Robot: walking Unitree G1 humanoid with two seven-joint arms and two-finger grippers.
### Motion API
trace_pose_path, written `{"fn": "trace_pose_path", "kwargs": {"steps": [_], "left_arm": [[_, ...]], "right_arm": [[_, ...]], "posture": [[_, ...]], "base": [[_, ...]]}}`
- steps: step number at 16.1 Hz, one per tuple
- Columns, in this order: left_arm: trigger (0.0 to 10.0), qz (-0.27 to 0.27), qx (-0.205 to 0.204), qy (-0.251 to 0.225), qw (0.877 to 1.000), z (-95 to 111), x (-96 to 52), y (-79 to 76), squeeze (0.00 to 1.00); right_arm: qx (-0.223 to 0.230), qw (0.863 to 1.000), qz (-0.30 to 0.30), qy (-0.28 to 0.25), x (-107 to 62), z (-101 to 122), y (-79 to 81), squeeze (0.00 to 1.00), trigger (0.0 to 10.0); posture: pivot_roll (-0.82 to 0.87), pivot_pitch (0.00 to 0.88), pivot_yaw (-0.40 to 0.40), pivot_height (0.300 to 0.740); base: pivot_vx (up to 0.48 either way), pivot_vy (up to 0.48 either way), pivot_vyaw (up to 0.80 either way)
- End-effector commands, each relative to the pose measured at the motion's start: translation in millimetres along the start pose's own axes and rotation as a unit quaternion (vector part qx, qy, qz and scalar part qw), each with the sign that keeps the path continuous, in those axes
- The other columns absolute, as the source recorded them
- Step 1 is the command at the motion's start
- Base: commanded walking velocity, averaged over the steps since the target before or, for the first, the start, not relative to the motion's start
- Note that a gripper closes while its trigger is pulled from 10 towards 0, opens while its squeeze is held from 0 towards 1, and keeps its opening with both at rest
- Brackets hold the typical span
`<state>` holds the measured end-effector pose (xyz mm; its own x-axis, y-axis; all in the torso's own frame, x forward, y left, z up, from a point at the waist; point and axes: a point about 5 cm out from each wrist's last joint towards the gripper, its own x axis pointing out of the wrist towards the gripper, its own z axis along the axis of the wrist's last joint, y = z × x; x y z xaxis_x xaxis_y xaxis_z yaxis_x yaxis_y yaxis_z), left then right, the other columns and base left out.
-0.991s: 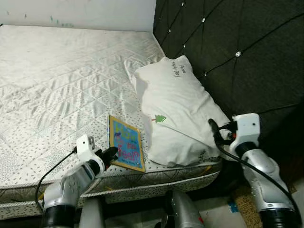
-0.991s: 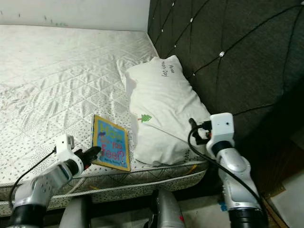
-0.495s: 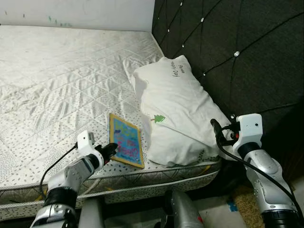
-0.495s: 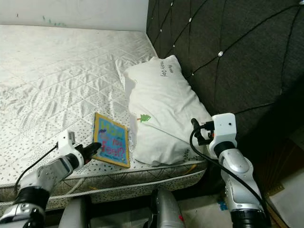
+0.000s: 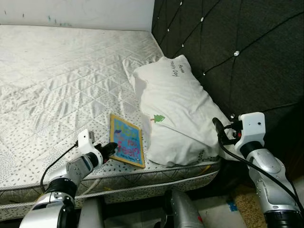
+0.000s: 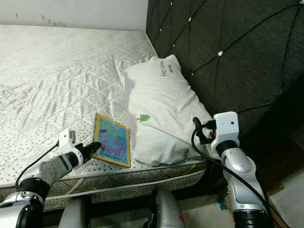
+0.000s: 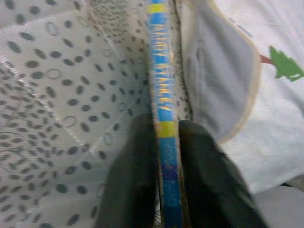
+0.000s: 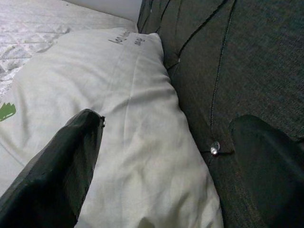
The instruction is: Clean up the room
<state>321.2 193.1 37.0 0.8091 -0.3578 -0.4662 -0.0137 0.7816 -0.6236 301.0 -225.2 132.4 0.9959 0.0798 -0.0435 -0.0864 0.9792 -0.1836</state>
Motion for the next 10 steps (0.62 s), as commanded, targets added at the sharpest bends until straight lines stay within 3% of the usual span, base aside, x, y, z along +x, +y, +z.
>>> {"fn": "trace_pose_path", "kwargs": {"steps": [1,10], "left_arm": [[10.0,0.004,0.009,-0.011,1.000,8,0.0,-0.4,1.00],[10.0,0.072,0.027,-0.055,0.995,34,-15.1,24.4,1.00]], "right_arm": [[-0.002,1.000,-0.007,-0.004,-1.8,4,-5.6,0.00,10.0],[-0.001,1.000,-0.003,-0.007,0.3,5,-3.0,0.00,10.0]], "posture": [[-0.16,0.056,-0.136,0.584],[-0.16,0.046,-0.135,0.584]], "base": [[0.000,0.000,0.00],[0.000,0.000,0.00]]}}
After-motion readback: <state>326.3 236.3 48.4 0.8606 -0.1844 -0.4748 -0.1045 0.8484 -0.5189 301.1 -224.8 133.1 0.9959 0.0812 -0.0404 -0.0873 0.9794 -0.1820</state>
